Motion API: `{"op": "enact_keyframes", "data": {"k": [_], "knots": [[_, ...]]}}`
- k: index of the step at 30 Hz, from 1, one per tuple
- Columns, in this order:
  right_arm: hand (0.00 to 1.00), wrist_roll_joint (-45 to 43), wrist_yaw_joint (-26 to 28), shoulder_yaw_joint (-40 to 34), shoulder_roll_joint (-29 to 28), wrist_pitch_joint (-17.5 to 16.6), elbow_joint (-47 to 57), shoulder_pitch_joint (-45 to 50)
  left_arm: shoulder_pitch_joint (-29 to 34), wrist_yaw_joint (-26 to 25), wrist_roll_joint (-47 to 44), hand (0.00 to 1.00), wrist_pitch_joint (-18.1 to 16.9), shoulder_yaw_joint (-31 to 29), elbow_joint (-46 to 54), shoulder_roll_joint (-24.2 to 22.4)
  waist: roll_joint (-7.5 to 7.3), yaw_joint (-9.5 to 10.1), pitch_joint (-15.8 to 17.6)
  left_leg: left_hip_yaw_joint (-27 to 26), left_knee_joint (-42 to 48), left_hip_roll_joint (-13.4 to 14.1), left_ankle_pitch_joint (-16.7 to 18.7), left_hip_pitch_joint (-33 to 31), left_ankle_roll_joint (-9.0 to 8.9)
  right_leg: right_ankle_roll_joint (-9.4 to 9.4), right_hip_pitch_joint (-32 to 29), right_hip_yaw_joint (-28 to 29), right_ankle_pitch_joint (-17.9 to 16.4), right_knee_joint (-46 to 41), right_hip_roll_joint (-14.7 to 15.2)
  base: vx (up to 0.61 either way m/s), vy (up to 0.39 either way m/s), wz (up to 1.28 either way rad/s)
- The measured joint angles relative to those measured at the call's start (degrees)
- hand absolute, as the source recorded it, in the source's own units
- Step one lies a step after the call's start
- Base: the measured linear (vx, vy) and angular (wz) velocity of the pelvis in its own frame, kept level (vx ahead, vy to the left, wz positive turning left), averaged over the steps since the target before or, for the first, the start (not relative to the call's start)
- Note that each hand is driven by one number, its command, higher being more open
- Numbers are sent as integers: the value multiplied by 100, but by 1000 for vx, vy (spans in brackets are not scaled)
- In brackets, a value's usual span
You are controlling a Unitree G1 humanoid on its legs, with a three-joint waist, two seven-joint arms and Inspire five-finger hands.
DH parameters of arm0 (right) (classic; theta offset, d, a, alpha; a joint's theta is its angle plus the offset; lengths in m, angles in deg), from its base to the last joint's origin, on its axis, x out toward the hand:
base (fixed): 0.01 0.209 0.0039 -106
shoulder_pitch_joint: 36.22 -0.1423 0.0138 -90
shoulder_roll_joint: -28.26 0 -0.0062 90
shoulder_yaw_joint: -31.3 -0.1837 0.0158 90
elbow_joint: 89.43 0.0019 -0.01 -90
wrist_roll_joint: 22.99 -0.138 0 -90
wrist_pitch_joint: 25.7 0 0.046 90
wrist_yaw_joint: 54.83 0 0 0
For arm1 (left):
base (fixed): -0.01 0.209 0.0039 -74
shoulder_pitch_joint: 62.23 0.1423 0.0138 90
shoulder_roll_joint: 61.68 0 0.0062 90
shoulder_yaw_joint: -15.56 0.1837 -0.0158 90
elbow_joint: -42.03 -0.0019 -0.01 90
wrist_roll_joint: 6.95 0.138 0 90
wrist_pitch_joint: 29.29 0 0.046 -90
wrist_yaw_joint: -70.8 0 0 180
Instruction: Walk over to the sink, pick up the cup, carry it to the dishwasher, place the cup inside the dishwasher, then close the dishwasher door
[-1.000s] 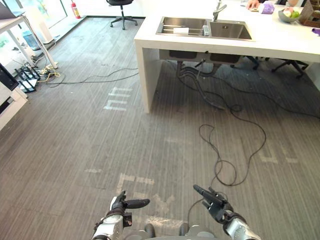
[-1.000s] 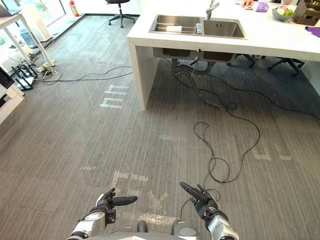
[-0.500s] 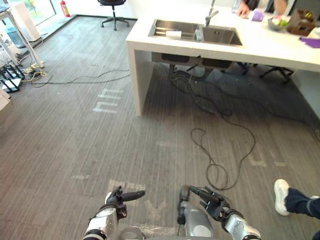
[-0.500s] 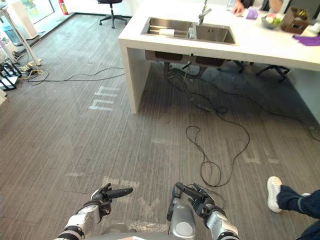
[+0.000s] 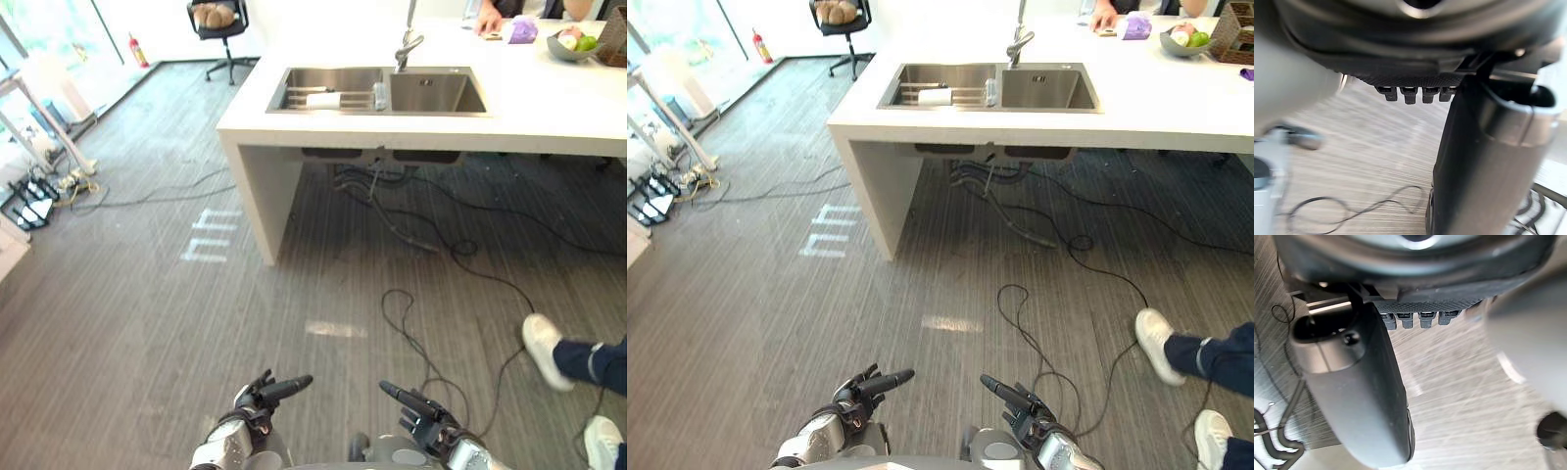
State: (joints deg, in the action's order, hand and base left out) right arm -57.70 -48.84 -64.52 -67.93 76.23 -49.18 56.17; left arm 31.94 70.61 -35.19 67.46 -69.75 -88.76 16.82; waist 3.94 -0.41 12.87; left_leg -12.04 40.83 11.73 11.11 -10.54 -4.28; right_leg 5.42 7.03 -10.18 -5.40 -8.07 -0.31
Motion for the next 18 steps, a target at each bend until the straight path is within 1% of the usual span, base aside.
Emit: {"op": "enact_keyframes", "data": {"k": [1,2,3,4,5,6,7,8,10,11,12,13,14,15,16,17,18], "knots": [[100,0,5,-5,2,4,10,-98,47,-38,-2,100,-96,-42,91,-42,10,33,-3,9,-1330,-270,-84,-12,-50,-51,101,154,11,129,30,358,100,-75],[100,-1,11,-19,-6,9,17,-169,66,-124,-13,100,-181,-63,132,-103,8,70,1,71,-2519,-492,-388,12,-106,-110,216,283,19,282,59,435,132,-64],[100,-4,15,-21,-8,8,20,-189,79,-163,-38,100,-195,-61,165,-128,21,71,12,68,-3018,-549,-596,23,-148,-143,300,322,20,369,59,379,155,-39],[100,-12,31,-34,-7,6,21,-191,82,-210,-122,100,-210,-37,214,-171,112,67,56,41,-3675,-578,-927,26,-272,-231,512,340,-8,541,36,344,183,-11],[100,-14,56,-46,22,6,-34,-141,86,-223,-131,100,-226,-12,226,-221,177,55,95,-88,-3799,-488,-989,-4,-370,-362,734,338,-96,664,-27,329,196,-3],[100,-16,63,-49,40,6,-81,-114,91,-230,-130,100,-227,16,224,-238,214,59,130,-242,-3758,-404,-1144,9,-290,-410,868,340,-152,701,-57,308,222,5],[100,-35,73,-55,21,6,-183,-72,99,-233,-117,100,-224,58,220,-215,153,71,195,-586,-3625,-350,-1534,101,-184,-526,1034,326,-310,691,42,310,225,9],[100,-129,133,-57,38,-3,-186,9,95,-228,-108,100,-224,105,221,-209,97,76,207,-782,-3617,-449,-1637,155,-46,-604,1065,179,-396,604,192,360,247,10],[100,-181,202,-36,69,-25,-227,49,107,-215,-109,100,-224,134,221,-191,111,70,216,-766,-3493,-601,-1660,155,62,-607,1025,28,-422,414,340,281,185,-2],[100,-187,253,-21,64,-40,-285,47,114,-203,-119,100,-226,130,222,-164,119,74,212,-734,-3402,-628,-1627,138,113,-607,1010,32,-421,336,374,211,155,-16],[100,-200,338,13,32,-58,-386,42,103,-198,-130,100,-226,123,221,-84,119,76,213,-652,-3188,-666,-1540,117,242,-607,976,66,-421,129,434,300,235,-13],[100,-208,421,28,3,-127,-461,42,91,-199,-149,100,-227,57,223,-44,106,87,212,-602,-3013,-708,-1423,123,419,-621,904,127,-430,-174,500,240,202,-13],[100,-208,441,29,6,-176,-478,46,91,-205,-180,100,-230,-8,229,-44,90,94,198,-630,-2967,-752,-1361,131,510,-672,814,196,-462,-390,556,273,222,-13],[100,-207,474,8,-11,-219,-538,41,104,-227,-226,100,-233,-99,235,-17,-18,116,104,-732,-3069,-872,-1273,185,639,-1007,485,257,-682,-1137,760,207,149,-10],[100,-204,517,-20,-37,-258,-548,26,111,-246,-228,100,-236,-105,235,41,-138,123,42,-804,-3156,-1020,-1242,224,691,-1248,51,276,-820,-2004,993,238,131,4],[100,-153,567,-35,-113,-322,-527,-15,99,-243,-230,100,-266,-82,237,130,-393,100,-33,-859,-3226,-1277,-1167,353,823,-1711,-656,461,-585,-3602,1302,202,83,18],[100,-104,590,-35,-141,-343,-501,-10,119,-243,-229,100,-277,-81,241,175,-492,95,-40,-839,-3254,-1396,-1144,454,858,-1893,-805,520,-344,-3945,1432,244,74,37]]}}
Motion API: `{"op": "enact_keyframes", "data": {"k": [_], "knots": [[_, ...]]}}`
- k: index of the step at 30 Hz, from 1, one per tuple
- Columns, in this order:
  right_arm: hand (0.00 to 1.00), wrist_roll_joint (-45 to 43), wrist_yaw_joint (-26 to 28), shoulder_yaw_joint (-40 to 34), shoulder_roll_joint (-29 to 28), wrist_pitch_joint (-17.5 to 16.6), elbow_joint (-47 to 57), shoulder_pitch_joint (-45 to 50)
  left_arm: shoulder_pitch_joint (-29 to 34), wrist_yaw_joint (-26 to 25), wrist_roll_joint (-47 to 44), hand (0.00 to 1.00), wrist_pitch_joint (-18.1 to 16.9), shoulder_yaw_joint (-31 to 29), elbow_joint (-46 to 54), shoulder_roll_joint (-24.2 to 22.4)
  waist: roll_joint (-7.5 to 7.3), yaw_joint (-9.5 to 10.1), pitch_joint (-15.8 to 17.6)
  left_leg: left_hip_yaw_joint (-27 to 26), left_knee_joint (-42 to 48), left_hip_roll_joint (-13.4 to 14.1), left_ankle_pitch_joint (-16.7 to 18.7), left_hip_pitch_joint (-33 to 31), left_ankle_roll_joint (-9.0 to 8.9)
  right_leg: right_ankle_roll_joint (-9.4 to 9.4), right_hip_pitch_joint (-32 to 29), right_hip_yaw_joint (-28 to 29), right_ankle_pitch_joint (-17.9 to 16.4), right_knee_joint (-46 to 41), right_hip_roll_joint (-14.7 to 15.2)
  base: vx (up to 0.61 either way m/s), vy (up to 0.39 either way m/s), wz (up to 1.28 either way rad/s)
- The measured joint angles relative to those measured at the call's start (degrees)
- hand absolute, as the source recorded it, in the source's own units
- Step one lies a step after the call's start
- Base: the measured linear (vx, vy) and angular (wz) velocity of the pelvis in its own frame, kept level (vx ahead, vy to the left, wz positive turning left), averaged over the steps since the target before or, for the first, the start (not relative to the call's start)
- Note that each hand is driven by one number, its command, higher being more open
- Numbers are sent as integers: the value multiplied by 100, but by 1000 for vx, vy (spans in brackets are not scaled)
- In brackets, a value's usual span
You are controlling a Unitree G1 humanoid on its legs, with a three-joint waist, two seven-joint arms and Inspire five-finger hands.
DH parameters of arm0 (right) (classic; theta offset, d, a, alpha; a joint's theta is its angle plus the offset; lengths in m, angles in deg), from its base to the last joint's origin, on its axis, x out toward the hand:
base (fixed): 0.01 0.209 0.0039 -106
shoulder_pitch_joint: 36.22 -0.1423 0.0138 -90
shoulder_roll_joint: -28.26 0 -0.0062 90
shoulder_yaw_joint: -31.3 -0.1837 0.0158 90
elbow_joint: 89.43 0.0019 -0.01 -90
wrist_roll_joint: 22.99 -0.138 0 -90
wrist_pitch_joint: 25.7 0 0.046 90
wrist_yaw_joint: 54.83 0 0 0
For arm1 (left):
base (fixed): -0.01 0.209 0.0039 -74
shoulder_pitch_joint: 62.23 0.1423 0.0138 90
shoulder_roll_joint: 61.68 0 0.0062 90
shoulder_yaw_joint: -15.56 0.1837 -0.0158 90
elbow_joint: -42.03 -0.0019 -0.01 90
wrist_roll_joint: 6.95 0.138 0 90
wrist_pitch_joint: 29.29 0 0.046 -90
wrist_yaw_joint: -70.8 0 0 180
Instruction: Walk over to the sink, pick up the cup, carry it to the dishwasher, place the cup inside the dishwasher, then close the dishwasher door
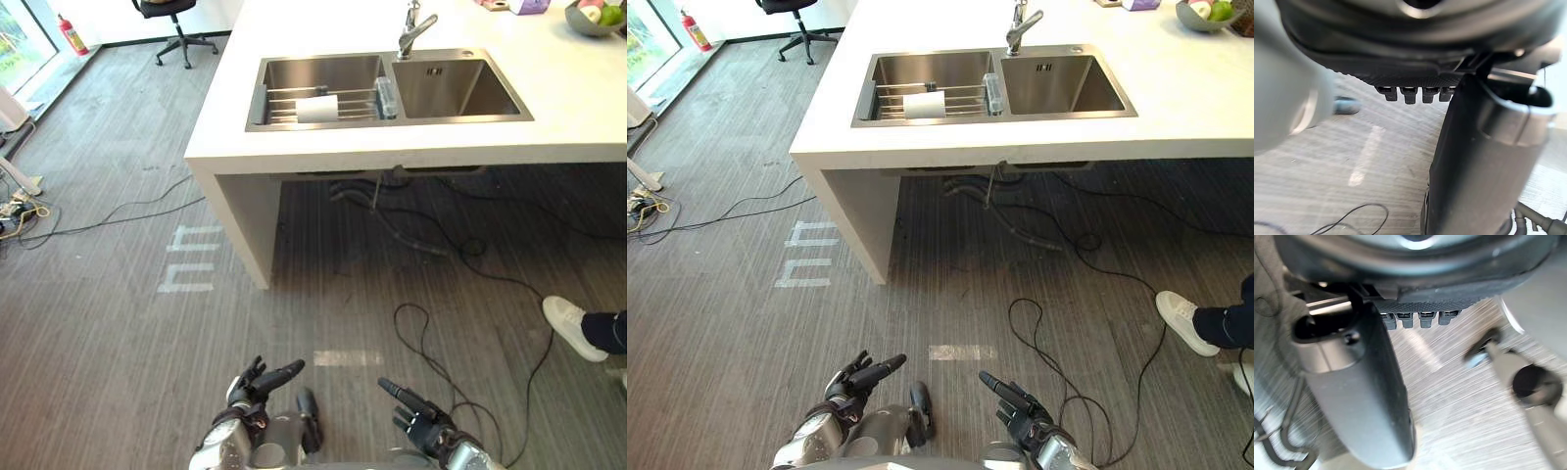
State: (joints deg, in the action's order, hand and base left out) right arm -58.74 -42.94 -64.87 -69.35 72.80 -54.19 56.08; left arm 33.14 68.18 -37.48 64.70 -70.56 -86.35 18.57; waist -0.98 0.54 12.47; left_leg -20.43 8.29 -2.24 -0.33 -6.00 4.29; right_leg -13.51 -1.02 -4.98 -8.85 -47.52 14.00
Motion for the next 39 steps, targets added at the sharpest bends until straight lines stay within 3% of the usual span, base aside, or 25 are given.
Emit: {"op": "enact_keyframes", "data": {"k": [1,3,4,5,6,7,8,10,11,13,14,16,17,20,22,25,28,30,31,33,35,36,37,38,39], "knots": [[100,144,26,5,-11,-35,14,25,84,-29,19,100,-68,29,72,10,-75,-9,-45,114,-128,-165,36,235,52,-72,-78,-6,474,-469,140,226,63,40],[100,347,-15,-3,1,-106,64,40,282,-201,90,100,-250,161,517,-60,-44,-82,-105,424,-301,-271,59,449,121,185,-251,-183,1166,-999,283,299,59,68],[100,346,-86,-14,-8,-149,83,20,298,-256,100,100,-338,177,731,-83,-47,-62,-105,562,-290,-289,92,465,172,291,-441,-308,804,-1278,351,328,17,82],[100,287,-222,-58,-11,-219,89,-33,287,-371,102,100,-475,224,964,-96,-27,-66,-94,738,-315,-285,118,512,168,537,-712,-570,203,-1447,446,252,-14,61],[100,200,-293,-115,-19,-256,90,-51,280,-429,102,100,-560,238,1069,-97,23,-69,-63,835,-330,-277,129,554,153,648,-829,-720,-45,-1405,489,239,-57,63],[100,78,-371,-260,-40,-315,90,-53,268,-509,103,100,-660,268,1219,-143,41,-87,-51,986,-334,-250,156,619,136,705,-960,-932,-301,-1141,532,226,-102,86],[100,-96,-581,-521,-68,-412,51,-45,242,-640,128,100,-903,303,1482,-200,125,-117,-2,1276,-286,-153,253,721,52,703,-1075,-1234,-470,-70,509,218,-126,93],[100,-158,-761,-784,-69,-442,-67,-36,230,-707,140,100,-1123,310,1848,-177,179,-118,37,1567,-26,-30,429,799,-126,664,-1032,-1231,-287,1703,345,242,-232,104],[100,-191,-868,-873,-72,-391,-207,42,210,-708,148,100,-1168,289,2096,-135,133,-113,57,1760,257,-14,607,823,-199,774,-962,-1104,220,2377,317,237,-261,101],[100,-360,-974,-931,-189,-196,-357,357,261,-715,147,100,-1255,211,2663,-45,-88,11,10,1982,650,-52,1037,871,-441,895,-849,-1165,1076,2511,396,298,-419,66],[100,-422,-980,-976,-173,-1,-450,452,346,-740,139,100,-1314,94,3101,-179,51,87,-6,1983,881,210,1282,789,-544,939,-764,-1282,788,2598,192,352,-516,23],[100,-488,-954,-1107,-126,190,-491,633,379,-741,135,100,-1339,111,3705,-294,278,114,-123,1823,1021,563,1357,584,-714,1019,-756,-1506,686,2804,-88,254,-308,15],[100,-577,-921,-1263,-146,284,-529,741,350,-712,136,100,-1356,221,4304,-353,332,100,-164,1699,869,824,1297,618,-787,1105,-662,-1664,650,2981,-310,246,-227,24],[100,-560,-795,-1344,-147,451,-546,854,142,-673,174,100,-1384,579,4865,-360,325,104,-242,1616,460,1026,1122,883,-969,1211,-482,-1794,564,3125,-513,208,-167,11],[100,-558,-633,-1386,-194,615,-584,882,-108,-641,359,100,-1411,789,5106,-320,280,101,-318,1515,261,1029,851,974,-927,1226,-464,-1793,540,3204,-547,183,-89,-7],[100,-558,-468,-1500,-217,641,-635,878,-260,-742,481,100,-1451,770,5449,-179,312,61,-348,1383,330,1030,817,1009,-917,1209,-450,-1707,495,3229,-594,109,-35,-17],[100,-557,-435,-1489,-202,647,-692,877,-329,-999,436,100,-1478,721,5878,-4,296,12,-328,1260,1881,1115,844,511,-959,1195,-163,-1673,375,3227,-518,62,-38,-1],[100,-511,-424,-1482,-134,653,-672,961,-334,-1036,204,100,-1504,686,6204,-32,431,18,-307,1213,3458,1494,708,-77,-1083,1318,176,-1704,186,3269,-661,52,-9,7],[100,-383,-408,-1474,-116,681,-667,966,-335,-934,114,100,-1606,665,6347,-60,428,24,-267,1189,3936,1608,967,-301,-1084,1313,423,-1722,90,3267,-689,99,40,7],[100,-124,-321,-1463,-8,767,-678,957,-333,-661,95,100,-1748,657,6510,-19,412,37,-235,1139,3373,1431,1253,-448,-1003,1249,667,-1700,3,3281,-599,79,53,-7],[100,-5,-270,-1336,167,932,-676,954,-336,-403,87,100,-1825,658,6863,8,411,174,-224,1190,1745,1129,1164,-424,-999,1171,692,-1381,-42,3283,-443,81,175,-64],[100,-6,-261,-1307,200,962,-667,960,-337,-370,61,100,-1832,656,6960,10,426,201,-226,1197,1387,1131,1107,-374,-1020,1159,692,-1271,-42,3288,-447,118,220,-93],[100,-11,-236,-1293,262,998,-626,996,-381,-297,3,100,-1877,660,7048,14,575,219,-277,1210,981,1230,1066,-297,-1003,1006,700,-1075,-38,3285,-570,194,246,-84],[100,-32,-238,-1299,313,993,-602,1001,-472,-236,-44,100,-1865,652,7018,62,702,203,-298,1209,1069,1240,692,-275,-880,858,756,-920,-11,3306,-619,209,255,-75],[100,-41,-243,-1299,304,993,-593,1009,-492,-229,-92,100,-1851,651,7018,85,709,183,-312,1200,1105,1222,590,-270,-870,831,759,-845,4,3334,-599,264,312,-58]]}}
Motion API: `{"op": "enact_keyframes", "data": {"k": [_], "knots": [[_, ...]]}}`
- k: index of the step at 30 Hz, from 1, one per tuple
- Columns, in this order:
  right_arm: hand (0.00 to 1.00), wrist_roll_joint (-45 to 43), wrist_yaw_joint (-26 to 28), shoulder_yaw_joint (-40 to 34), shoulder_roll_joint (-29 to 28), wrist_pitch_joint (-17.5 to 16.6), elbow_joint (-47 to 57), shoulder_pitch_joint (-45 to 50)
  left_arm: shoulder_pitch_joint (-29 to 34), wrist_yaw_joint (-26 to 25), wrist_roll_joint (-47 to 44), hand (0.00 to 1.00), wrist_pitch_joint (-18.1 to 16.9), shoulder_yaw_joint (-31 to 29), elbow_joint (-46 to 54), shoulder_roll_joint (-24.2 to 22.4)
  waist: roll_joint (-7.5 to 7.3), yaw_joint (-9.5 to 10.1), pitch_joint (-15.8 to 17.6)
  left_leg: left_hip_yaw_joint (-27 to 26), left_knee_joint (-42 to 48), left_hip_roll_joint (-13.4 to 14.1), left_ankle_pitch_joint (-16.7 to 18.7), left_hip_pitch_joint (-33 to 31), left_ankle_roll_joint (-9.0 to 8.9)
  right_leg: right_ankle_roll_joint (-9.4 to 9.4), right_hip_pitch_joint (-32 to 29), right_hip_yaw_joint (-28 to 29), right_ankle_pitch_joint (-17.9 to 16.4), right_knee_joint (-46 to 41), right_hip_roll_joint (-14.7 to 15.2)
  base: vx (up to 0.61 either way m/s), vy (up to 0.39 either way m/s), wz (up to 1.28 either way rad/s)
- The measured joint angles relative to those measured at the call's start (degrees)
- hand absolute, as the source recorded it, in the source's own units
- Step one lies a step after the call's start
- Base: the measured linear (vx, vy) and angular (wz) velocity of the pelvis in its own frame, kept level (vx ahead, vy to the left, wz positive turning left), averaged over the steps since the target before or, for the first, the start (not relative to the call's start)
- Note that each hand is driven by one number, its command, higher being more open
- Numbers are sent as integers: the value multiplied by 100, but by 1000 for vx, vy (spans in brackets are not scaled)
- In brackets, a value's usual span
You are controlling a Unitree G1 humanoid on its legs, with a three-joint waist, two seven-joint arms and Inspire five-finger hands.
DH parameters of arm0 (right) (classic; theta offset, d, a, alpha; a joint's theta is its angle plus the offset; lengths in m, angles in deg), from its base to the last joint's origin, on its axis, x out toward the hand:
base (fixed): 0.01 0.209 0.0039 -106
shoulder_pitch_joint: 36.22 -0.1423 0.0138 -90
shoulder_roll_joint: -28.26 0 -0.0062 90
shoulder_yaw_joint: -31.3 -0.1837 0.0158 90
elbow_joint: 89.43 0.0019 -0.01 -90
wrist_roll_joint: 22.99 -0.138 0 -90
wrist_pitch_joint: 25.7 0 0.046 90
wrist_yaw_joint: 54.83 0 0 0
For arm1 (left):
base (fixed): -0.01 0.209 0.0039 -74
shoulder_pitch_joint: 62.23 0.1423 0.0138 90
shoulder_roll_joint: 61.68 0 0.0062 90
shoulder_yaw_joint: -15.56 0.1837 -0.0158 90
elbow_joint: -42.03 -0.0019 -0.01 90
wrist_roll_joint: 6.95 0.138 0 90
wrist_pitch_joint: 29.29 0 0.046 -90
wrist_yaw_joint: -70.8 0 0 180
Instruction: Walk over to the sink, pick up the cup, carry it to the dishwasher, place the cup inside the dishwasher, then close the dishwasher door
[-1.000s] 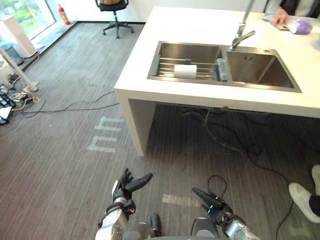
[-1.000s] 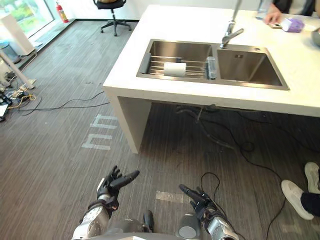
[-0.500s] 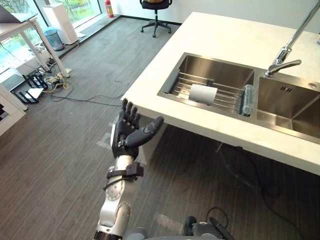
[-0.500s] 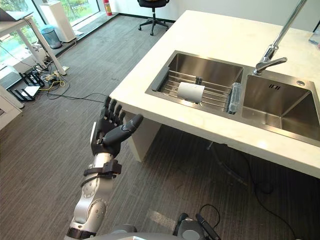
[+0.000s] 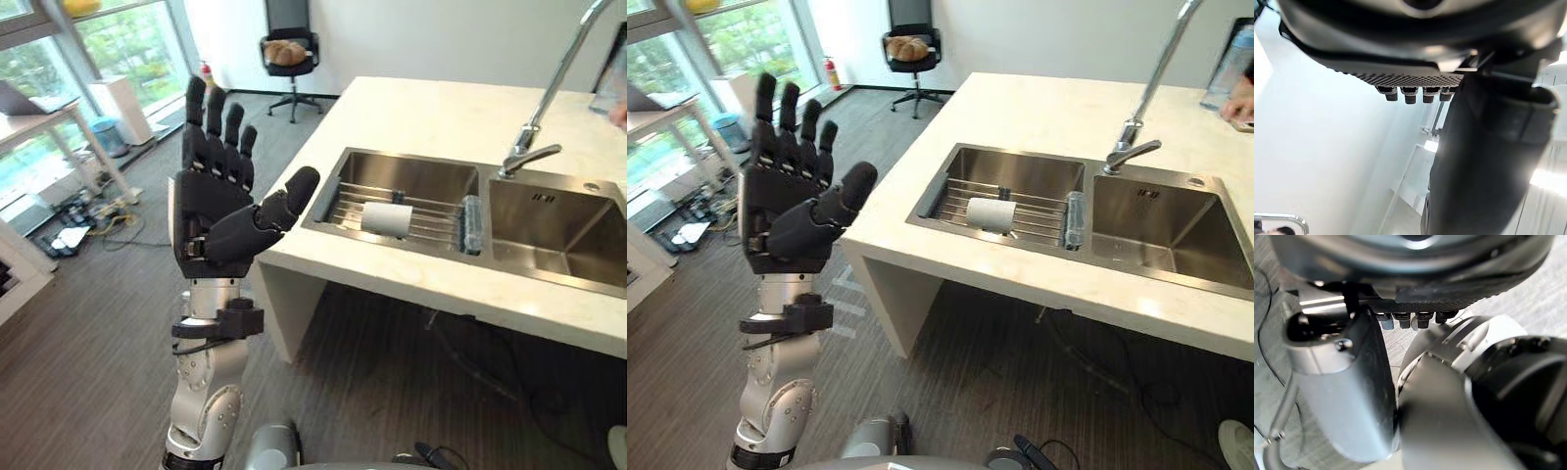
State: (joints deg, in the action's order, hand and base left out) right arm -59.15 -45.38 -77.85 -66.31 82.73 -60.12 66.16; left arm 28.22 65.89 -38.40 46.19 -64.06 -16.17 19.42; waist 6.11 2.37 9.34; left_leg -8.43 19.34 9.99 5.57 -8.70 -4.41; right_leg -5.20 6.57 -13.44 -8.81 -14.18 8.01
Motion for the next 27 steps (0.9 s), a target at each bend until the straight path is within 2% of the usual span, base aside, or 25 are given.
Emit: {"op": "enact_keyframes", "data": {"k": [1,2,4,5,6,8,12,13,21,26,27], "knots": [[100,-36,-16,0,-28,-4,34,18,-72,21,-133,100,52,-3,0,90,-18,-19,-8,-5,14,-60,-213,41,86,-76,-7,108,-6,-1,80,163,220,-36],[100,-63,-30,-1,-30,-13,38,28,-94,31,-190,100,96,-13,-1,121,-22,-31,-11,-20,14,-121,-269,46,163,-126,-30,143,-28,-17,139,181,248,-26],[100,-206,-121,-2,-67,-94,40,142,-126,68,-401,100,237,-32,-67,212,-204,-67,-106,-204,-344,-499,-265,226,240,-317,-75,199,-116,-57,533,167,171,-5],[100,-206,-130,-2,-61,-101,38,172,-126,81,-462,100,288,-23,-78,222,-229,-68,-137,-238,-514,-590,-323,310,280,-324,-59,199,-122,-26,609,184,95,5],[100,-198,-168,-7,-53,-104,19,200,-126,113,-484,100,366,27,-82,271,-262,-81,-200,-256,-913,-749,-495,489,307,-323,1,163,-120,97,712,192,49,12],[100,-188,-235,-93,-89,-120,-146,168,-149,157,-502,100,460,194,-110,388,-296,-162,-272,-189,-1537,-886,-915,721,381,-397,160,8,-35,423,726,217,-13,27],[100,-174,-244,-336,-186,-126,-235,165,-205,383,-558,100,647,727,-539,476,-254,-198,-321,-103,-1997,-817,-1143,819,268,-431,251,-166,14,689,556,126,-97,14],[100,-190,-419,-297,-548,-363,-195,386,-543,271,-338,100,874,785,-586,379,-526,-199,-644,-167,-2424,-608,-1421,904,187,-340,261,-159,221,1025,290,0,0,0],[100,-203,-447,-190,-547,-372,-125,382,-542,193,-163,100,870,785,-600,277,-534,-202,-639,-236,-2423,-580,-1405,941,181,-340,270,-101,221,1035,276,0,0,-4],[100,-248,-543,161,-487,-459,-67,369,-516,-181,818,100,839,787,-1168,120,-581,-249,-613,-481,-2423,-520,-1270,1128,152,-330,318,78,213,1075,292,-9,-2,-24],[100,-268,-589,234,-473,-518,-75,345,-473,-264,1038,100,852,787,-1363,94,-585,-279,-615,-512,-2423,-522,-1256,1144,134,-260,310,67,162,1074,308,9,-2,-14]]}}
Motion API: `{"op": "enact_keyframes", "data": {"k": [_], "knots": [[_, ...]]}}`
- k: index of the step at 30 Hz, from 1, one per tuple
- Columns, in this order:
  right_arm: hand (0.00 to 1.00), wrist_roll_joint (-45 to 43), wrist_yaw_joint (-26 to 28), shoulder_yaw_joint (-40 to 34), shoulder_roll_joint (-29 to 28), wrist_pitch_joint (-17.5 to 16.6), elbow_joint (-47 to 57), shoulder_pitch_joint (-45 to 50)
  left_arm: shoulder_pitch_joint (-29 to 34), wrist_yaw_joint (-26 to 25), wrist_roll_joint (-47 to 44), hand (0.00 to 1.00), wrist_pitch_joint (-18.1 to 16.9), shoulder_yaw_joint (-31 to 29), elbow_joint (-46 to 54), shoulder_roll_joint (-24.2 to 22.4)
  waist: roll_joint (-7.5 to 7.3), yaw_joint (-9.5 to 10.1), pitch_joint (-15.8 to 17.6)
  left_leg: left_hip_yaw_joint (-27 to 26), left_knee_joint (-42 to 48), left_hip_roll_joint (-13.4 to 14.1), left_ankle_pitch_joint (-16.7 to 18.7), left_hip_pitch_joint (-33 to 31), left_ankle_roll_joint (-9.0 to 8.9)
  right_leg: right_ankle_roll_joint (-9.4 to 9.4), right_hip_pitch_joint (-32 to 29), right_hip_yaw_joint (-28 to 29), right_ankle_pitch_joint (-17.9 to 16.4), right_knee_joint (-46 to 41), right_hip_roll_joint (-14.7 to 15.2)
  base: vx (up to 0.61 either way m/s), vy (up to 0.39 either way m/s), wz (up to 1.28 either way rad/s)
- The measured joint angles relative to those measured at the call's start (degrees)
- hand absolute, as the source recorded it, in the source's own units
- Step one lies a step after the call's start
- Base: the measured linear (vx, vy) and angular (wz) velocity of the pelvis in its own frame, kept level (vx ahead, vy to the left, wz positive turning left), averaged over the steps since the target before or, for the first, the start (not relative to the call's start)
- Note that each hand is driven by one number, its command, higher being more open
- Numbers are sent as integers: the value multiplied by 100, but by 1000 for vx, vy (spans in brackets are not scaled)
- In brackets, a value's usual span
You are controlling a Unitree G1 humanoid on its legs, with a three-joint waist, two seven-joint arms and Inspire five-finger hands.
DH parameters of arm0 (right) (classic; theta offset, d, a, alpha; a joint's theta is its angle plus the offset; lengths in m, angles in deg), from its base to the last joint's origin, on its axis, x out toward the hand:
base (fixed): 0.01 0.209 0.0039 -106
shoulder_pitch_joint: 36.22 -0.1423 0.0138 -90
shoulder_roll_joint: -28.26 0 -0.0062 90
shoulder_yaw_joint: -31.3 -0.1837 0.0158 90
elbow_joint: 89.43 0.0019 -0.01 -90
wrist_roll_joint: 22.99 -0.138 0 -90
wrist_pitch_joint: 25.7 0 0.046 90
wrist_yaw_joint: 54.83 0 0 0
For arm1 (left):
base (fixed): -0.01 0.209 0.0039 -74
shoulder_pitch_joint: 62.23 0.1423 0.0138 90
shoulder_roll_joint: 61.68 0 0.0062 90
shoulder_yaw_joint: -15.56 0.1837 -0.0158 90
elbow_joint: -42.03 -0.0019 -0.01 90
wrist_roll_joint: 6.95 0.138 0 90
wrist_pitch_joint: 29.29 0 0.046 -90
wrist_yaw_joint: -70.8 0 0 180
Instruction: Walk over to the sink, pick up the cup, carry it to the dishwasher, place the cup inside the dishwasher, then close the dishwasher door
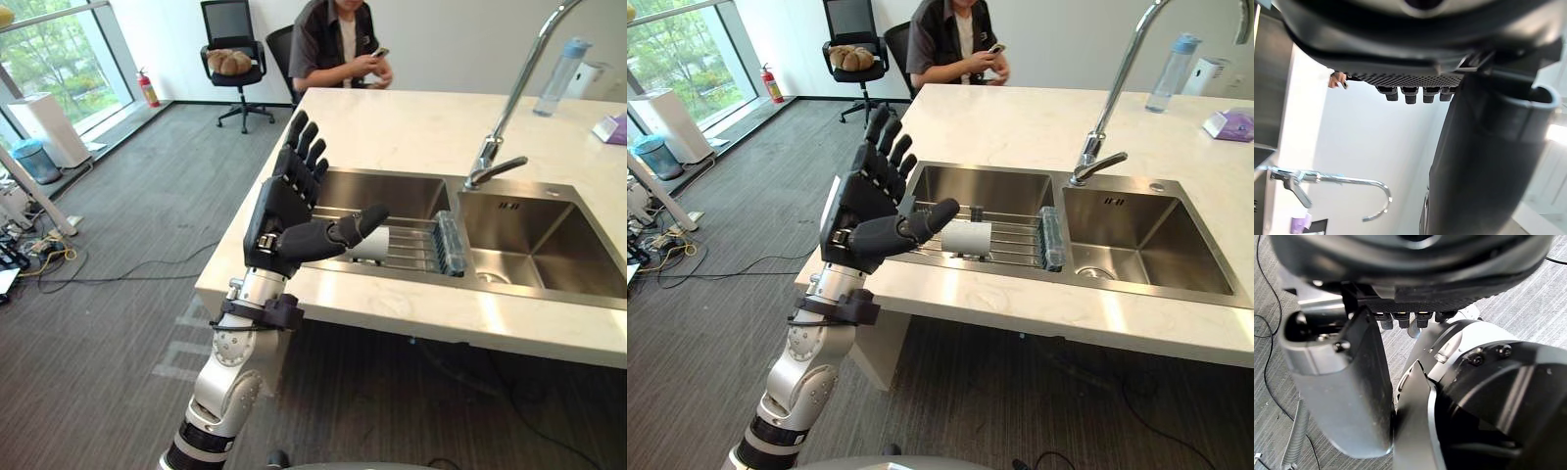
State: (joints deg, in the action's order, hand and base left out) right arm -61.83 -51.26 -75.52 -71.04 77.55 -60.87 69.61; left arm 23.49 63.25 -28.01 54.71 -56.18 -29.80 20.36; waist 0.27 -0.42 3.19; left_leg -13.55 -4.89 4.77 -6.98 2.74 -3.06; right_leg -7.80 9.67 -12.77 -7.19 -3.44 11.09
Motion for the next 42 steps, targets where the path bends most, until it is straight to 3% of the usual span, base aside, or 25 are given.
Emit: {"op": "enact_keyframes", "data": {"k": [2,5,7,9,10,11,12,13,14,16,17,18,19,20,22,25,28,31,37,42], "knots": [[100,-66,-179,127,-10,-136,-44,-70,105,-103,353,100,42,3,-287,-5,-19,-38,-16,-38,0,-44,23,6,-19,-13,-89,-36,-94,-158,68,25,6,-8],[100,-224,-638,123,-69,-432,-250,-166,144,-97,778,100,268,213,-658,-2,-164,-89,-86,-8,1,-327,164,34,46,-51,-254,-248,-442,-860,446,110,34,28],[100,-268,-722,-43,-53,-479,-245,-210,142,-79,1056,100,270,391,-835,-32,-147,-88,-81,41,36,-383,253,153,79,79,-792,-513,-492,-2389,744,142,46,17],[100,-256,-718,-66,-89,-558,-145,-216,141,-73,1185,100,276,581,-1023,61,-282,-130,-71,93,209,-439,496,409,158,684,-1218,-484,-80,-3708,1074,145,81,8],[100,-250,-720,-66,-89,-566,-130,-217,142,-71,1223,100,277,623,-1042,76,-303,-144,-87,134,260,-441,577,448,159,742,-1261,-450,69,-3883,1114,191,41,22],[100,-243,-723,-85,-89,-603,-138,-221,139,-82,1310,100,273,668,-1046,66,-278,-218,-92,250,339,-403,707,525,277,676,-1383,-404,457,-4263,1214,204,28,24],[100,-246,-711,-137,-109,-614,-144,-229,137,-96,1332,100,263,673,-1045,75,-185,-223,-89,272,358,-369,750,539,327,655,-1458,-346,369,-4358,1196,219,33,25],[100,-247,-674,-318,-188,-624,-145,-298,125,-129,1339,100,249,622,-1064,101,-178,-220,-66,294,454,-291,860,522,312,574,-1621,-321,-201,-4250,1109,166,29,10],[100,-244,-619,-440,-240,-624,-188,-354,82,-158,1354,100,229,580,-1167,134,-148,-207,-35,316,565,-169,965,504,250,513,-1719,-322,-429,-3686,923,138,-5,12],[100,-210,-599,-543,-309,-607,-247,-384,33,-199,1435,100,226,578,-1207,329,-139,-206,-27,386,723,-34,1126,449,152,433,-1737,-189,-367,-2309,669,150,-78,19],[100,-209,-603,-551,-322,-600,-248,-376,23,-197,1436,100,224,577,-1208,387,-147,-210,-28,424,783,-16,1170,423,92,389,-1730,-95,-269,-1900,624,184,-147,34],[100,-209,-604,-607,-348,-581,-242,-327,-6,-190,1432,100,224,571,-1208,456,-186,-223,-20,515,961,-2,1308,389,-6,374,-1673,4,118,-1292,583,212,-199,39],[100,-201,-604,-648,-407,-557,-209,-223,-11,-185,1428,100,221,540,-1176,477,-335,-182,-40,544,1130,-33,1464,415,-119,377,-1616,-26,843,-1009,610,232,-236,36],[100,-200,-601,-654,-428,-550,-201,-186,1,-181,1427,100,195,502,-1172,454,-356,-160,-34,570,1182,-23,1545,453,-195,9,-1556,-59,916,-999,636,246,-284,19],[100,-94,-571,-712,-277,-547,-122,-179,74,-126,1350,100,192,453,-1081,233,103,-148,-87,429,1214,490,1623,466,-410,68,-1411,-282,872,-740,138,270,-262,-3],[100,237,-454,-680,-244,-548,-123,-240,-31,266,717,100,206,470,-927,37,181,-187,-98,-48,958,774,1461,641,-560,179,-1299,-375,826,-588,-173,243,-160,-6],[100,245,-341,-675,-217,-543,-172,-344,-77,652,303,100,248,609,-939,55,176,-245,-65,-218,768,831,1407,909,-563,205,-1023,-371,829,-315,-302,128,-76,-10],[100,244,-292,-631,-244,-525,-264,-446,-58,896,432,100,244,815,-973,342,184,-271,-60,-302,673,768,1406,978,-561,173,-856,-355,1020,65,-346,21,10,-5],[100,243,-176,-460,-175,-501,-285,-465,75,2007,80,100,307,841,-1375,1084,223,-378,28,-356,621,607,1410,895,-542,154,-720,-303,1428,697,-301,-42,23,-6],[100,206,-114,-290,-74,-512,-282,-459,71,2093,634,100,17,858,-1425,1350,310,-508,102,-318,635,602,1408,865,-535,172,-676,-325,1509,829,-309,-82,-22,1]]}}
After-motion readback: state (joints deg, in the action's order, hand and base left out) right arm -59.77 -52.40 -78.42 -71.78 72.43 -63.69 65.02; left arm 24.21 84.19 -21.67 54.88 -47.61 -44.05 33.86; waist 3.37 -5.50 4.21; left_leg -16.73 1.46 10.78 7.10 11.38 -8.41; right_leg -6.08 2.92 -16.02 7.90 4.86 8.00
